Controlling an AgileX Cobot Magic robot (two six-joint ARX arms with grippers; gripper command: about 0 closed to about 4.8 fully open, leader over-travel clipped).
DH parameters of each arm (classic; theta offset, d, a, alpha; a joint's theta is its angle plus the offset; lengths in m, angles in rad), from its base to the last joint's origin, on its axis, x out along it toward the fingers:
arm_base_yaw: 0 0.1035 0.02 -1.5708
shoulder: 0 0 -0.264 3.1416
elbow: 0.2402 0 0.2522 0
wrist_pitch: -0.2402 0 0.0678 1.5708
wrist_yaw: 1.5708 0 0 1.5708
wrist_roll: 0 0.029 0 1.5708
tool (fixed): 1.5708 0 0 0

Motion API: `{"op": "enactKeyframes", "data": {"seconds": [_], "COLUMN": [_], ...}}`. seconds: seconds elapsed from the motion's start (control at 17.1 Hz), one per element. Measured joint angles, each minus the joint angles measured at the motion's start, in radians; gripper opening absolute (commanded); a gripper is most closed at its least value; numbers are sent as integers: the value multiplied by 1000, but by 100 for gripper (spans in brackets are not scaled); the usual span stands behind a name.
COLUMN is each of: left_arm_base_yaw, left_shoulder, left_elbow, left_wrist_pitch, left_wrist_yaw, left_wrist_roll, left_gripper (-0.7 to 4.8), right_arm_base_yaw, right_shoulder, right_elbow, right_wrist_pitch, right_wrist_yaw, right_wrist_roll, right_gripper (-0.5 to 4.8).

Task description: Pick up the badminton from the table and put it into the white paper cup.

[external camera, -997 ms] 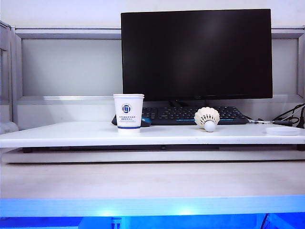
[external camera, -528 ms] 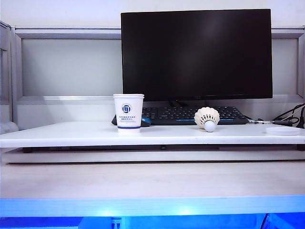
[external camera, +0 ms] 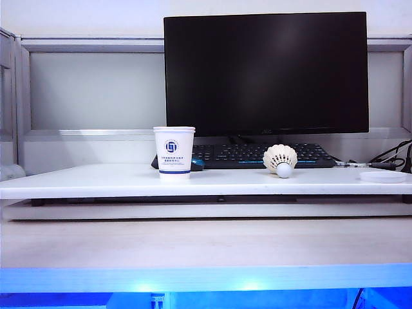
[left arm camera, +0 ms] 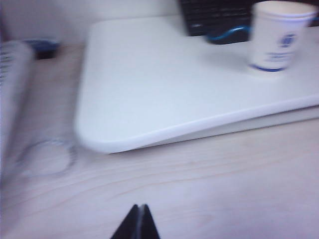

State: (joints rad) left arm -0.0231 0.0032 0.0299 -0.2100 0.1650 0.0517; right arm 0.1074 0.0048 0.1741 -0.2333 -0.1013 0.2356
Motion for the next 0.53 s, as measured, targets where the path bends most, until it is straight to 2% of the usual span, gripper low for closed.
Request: {"op": "enactKeyframes", "data": {"seconds": [0.06, 0.23, 0.53], "left_arm_base_yaw": [0, 0, 0], "left_shoulder": [0, 0, 0], "left_elbow": [2, 3, 4], "left_wrist_pitch": [0, 4, 4], "left_wrist_yaw": [60, 157, 210], "left_wrist_roll": [0, 0, -2], "left_gripper": [-5, -5, -5], "right_arm_base_yaw": [0, 0, 0], "right_shoulder": [3, 82, 373], "right_elbow": [29, 90, 184], "right_wrist_pitch": [2, 9, 65], "right_wrist_yaw": [-2, -13, -91], "right_wrist_roll": [1, 3, 6], "right_gripper": [352, 371, 379]}}
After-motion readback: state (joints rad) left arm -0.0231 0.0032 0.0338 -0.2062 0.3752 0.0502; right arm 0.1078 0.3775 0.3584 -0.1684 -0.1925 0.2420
